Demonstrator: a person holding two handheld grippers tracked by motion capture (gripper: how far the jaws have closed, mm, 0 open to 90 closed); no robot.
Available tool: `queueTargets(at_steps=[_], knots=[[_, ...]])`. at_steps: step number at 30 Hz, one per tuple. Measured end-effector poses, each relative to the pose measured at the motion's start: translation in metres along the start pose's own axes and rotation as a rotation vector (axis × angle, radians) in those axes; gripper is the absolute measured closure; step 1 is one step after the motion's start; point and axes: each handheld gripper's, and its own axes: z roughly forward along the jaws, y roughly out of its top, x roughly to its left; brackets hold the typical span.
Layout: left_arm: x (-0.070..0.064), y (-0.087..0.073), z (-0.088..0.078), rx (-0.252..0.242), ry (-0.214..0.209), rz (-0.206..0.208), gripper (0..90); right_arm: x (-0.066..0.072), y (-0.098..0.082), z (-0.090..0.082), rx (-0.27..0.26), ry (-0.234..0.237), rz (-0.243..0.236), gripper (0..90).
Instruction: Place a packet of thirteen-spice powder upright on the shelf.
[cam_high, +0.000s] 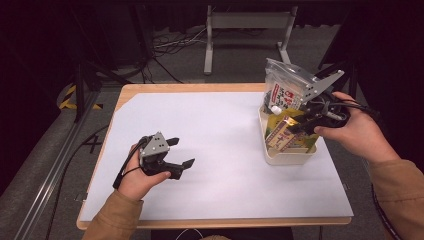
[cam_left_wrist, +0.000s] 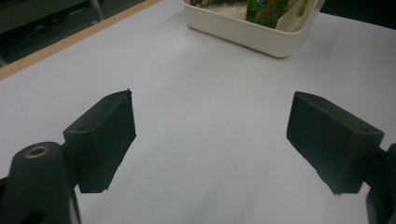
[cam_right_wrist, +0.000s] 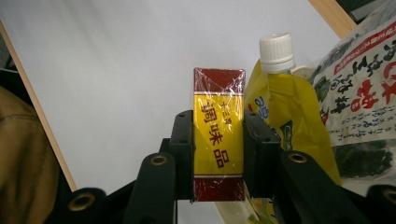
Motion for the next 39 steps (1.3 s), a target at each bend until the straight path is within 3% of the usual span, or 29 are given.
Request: queueTargets(at_steps=[4, 7, 13, 18, 19, 29, 39], knots=[[0.004, -0.002, -0.004, 0.008, 0.002, -0.015, 15.8, -0.002, 0.0, 0.001, 0.027, -0.007, -0.054, 69.1], [0.006, -0.003, -0.005, 0.008, 0.004, -0.017, 15.6, -0.003, 0.0, 0.002, 0.038, -0.006, -0.062, 69.0], [0.008, -0.004, -0.007, 0.008, 0.001, -0.026, 15.4, -0.007, -0.001, 0.007, 0.068, -0.006, -0.122, 69.0], [0.009, -0.004, -0.008, 0.004, 0.01, -0.026, 15.3, -0.007, 0.0, 0.01, 0.091, 0.005, -0.179, 69.0], [0.009, -0.004, -0.007, 0.001, 0.011, -0.024, 15.3, -0.007, 0.0, 0.013, 0.105, 0.007, -0.208, 68.9], [0.01, -0.006, -0.007, 0.003, 0.004, -0.033, 15.0, -0.008, 0.002, 0.021, 0.158, 0.042, -0.314, 68.9], [0.011, -0.007, -0.007, 0.002, 0.005, -0.043, 15.0, -0.012, 0.0, 0.021, 0.169, 0.077, -0.33, 68.8]])
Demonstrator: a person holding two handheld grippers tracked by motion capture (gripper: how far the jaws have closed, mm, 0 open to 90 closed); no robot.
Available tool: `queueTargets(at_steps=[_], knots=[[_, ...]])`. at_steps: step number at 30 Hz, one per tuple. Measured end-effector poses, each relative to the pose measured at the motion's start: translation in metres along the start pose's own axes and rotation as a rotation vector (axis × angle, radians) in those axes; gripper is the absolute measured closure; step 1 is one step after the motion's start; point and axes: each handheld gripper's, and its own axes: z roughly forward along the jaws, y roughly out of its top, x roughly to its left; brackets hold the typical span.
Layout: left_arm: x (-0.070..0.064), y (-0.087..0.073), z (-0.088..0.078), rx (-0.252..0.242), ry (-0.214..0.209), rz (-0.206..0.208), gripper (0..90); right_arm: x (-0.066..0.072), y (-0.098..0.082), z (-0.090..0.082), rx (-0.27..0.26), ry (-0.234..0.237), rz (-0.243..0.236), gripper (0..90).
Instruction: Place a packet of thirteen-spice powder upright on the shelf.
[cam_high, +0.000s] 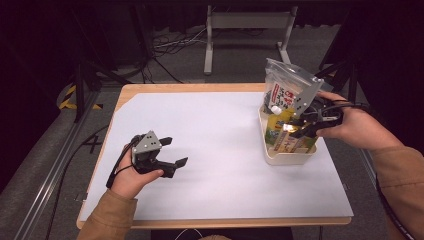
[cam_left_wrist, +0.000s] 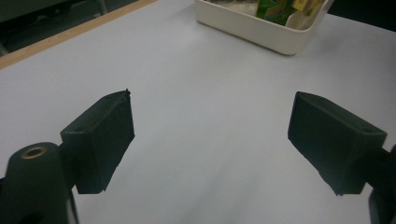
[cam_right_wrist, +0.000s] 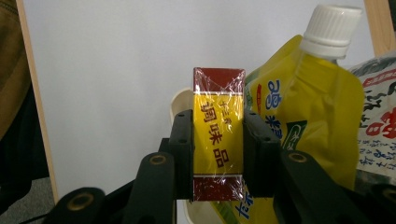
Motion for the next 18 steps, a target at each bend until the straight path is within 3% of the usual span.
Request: queueTargets(at_steps=[18], knots=[[0.0022, -0.0062, -0.0045, 0.01, 0.016, -0.025, 14.9, -0.0057, -0.0024, 0.0075, 0.005, 0.06, -0.006, 68.6]])
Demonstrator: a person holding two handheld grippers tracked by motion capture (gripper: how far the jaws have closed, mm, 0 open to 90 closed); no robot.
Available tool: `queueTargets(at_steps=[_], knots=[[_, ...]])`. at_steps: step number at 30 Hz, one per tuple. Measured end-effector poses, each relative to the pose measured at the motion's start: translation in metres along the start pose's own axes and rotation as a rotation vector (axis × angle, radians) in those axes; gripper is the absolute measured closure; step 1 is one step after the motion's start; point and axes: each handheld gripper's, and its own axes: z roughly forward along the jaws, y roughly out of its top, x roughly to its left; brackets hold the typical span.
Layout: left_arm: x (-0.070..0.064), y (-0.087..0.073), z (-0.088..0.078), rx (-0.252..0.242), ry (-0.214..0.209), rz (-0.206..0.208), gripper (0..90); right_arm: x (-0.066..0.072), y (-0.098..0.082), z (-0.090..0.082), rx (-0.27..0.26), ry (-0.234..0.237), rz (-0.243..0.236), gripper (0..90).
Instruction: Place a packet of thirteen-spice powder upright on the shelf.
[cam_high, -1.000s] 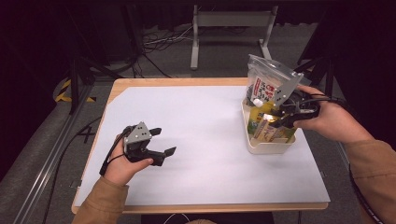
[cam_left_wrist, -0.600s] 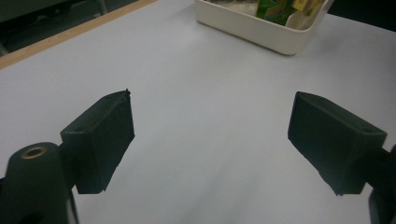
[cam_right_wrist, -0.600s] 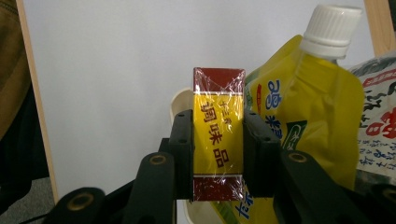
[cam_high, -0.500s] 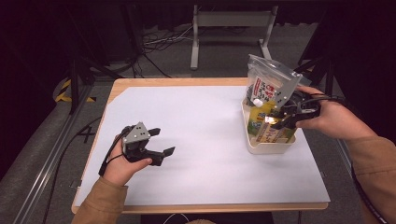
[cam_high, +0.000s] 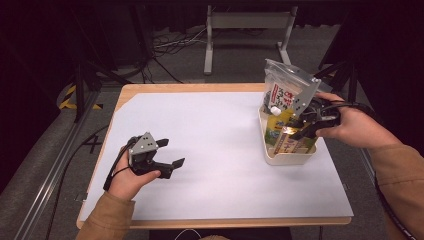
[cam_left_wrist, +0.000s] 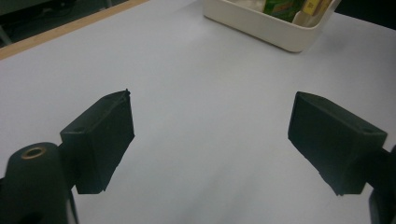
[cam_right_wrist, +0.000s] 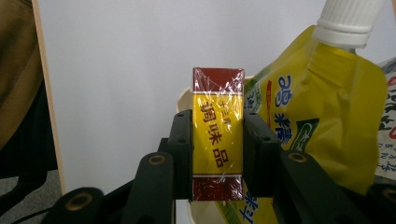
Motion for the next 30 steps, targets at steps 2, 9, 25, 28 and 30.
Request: queueTargets(at_steps=[2, 9, 25, 28, 30], knots=[[0.0, 0.0, 0.001, 0.001, 0.0, -0.002, 14.9, 0.0, 0.001, 0.001, 0.004, 0.007, -0.009, 68.7], [0.0, 0.0, 0.002, 0.004, -0.004, -0.001, 14.9, 0.0, 0.0, 0.002, 0.014, 0.017, -0.021, 68.6], [0.0, 0.0, 0.004, 0.009, -0.008, -0.002, 14.9, 0.004, -0.005, 0.021, 0.045, -0.022, -0.029, 68.0], [0.0, -0.001, 0.005, 0.01, -0.007, -0.004, 14.9, 0.01, -0.002, 0.022, 0.054, -0.047, -0.061, 68.0], [0.0, -0.001, 0.005, 0.011, -0.008, -0.007, 14.9, 0.012, -0.002, 0.024, 0.055, -0.049, -0.061, 68.2]])
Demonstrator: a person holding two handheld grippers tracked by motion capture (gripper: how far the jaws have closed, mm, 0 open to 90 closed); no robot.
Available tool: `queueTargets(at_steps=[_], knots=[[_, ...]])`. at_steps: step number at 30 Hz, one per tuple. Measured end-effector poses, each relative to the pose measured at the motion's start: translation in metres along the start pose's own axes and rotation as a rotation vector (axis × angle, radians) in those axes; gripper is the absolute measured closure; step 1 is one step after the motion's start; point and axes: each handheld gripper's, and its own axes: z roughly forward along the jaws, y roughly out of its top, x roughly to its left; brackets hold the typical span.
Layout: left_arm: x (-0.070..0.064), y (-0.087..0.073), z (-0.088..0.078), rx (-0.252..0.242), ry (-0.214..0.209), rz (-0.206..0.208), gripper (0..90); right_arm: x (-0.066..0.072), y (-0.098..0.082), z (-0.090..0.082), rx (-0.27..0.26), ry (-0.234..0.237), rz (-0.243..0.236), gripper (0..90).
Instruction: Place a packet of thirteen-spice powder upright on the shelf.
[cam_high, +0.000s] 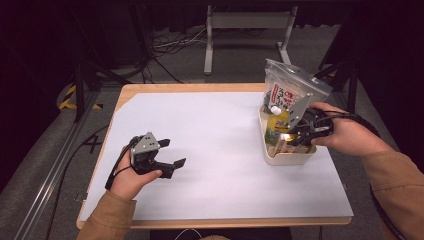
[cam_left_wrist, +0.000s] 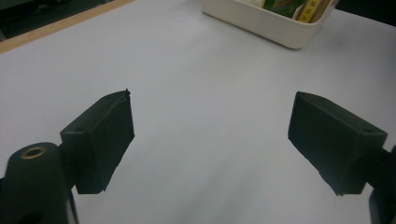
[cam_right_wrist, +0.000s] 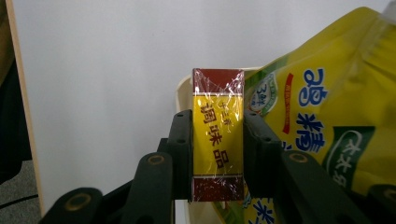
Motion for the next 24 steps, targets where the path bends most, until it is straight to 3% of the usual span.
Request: queueTargets(at_steps=[5, 10, 15, 17, 24], knots=[[0.001, 0.0, 0.0, 0.001, -0.005, 0.001, 14.9, 0.001, 0.0, 0.012, 0.039, 0.012, -0.008, 68.3], [0.002, -0.001, 0.0, -0.002, -0.003, -0.001, 14.9, -0.001, -0.002, 0.016, 0.028, 0.024, 0.004, 68.0], [0.003, -0.001, 0.0, 0.0, -0.005, -0.005, 14.9, -0.002, -0.003, 0.017, 0.037, 0.007, -0.001, 66.9], [0.003, -0.001, 0.0, -0.002, -0.007, -0.004, 14.9, -0.002, -0.004, 0.016, 0.014, -0.01, 0.011, 59.0], [0.003, -0.001, 0.001, 0.002, -0.012, -0.003, 14.9, -0.001, -0.006, 0.013, -0.003, -0.018, 0.02, 55.7]])
